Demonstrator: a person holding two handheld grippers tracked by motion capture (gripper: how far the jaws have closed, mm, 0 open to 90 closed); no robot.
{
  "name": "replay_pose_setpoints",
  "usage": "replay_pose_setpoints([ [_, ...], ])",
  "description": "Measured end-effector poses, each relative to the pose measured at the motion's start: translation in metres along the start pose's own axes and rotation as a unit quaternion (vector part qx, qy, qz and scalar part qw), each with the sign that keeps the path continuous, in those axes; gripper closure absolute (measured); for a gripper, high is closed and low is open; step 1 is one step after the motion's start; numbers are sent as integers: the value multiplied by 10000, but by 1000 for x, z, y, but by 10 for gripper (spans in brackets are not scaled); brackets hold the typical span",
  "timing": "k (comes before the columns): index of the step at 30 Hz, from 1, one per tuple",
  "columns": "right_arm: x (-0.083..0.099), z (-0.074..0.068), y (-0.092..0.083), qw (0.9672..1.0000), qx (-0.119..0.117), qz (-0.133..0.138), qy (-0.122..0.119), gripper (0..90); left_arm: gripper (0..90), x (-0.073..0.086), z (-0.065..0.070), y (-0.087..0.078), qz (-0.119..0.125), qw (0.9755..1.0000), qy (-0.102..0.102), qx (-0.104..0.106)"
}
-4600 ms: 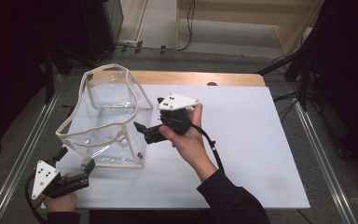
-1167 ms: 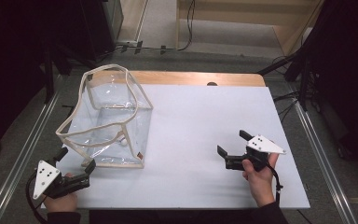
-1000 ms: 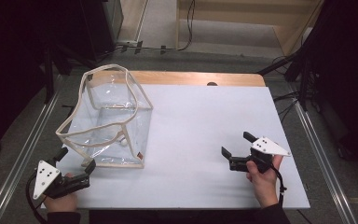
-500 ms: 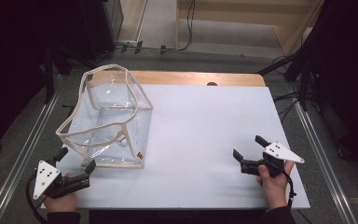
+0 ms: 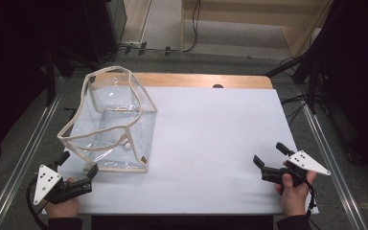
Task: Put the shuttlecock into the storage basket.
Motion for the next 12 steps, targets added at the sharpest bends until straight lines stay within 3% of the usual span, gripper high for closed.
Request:
replay_pose_setpoints([
  [6,2,10,-7,9999,122,76,48,0,0,0,0,0,9,10000,-8,4],
  [12,3,9,-6,9999,125,58,38,0,0,0,-1,0,10,10000,-4,14],
])
Point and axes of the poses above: each handheld gripper's, and its own axes: y roughly forward along the jaws, x roughly out of its underside, z roughly to its right, the point moved 5 cm from there along y, roughly forward along the jaws, and after that the axes turned 10 degrees about y, right-handed, at the moved point
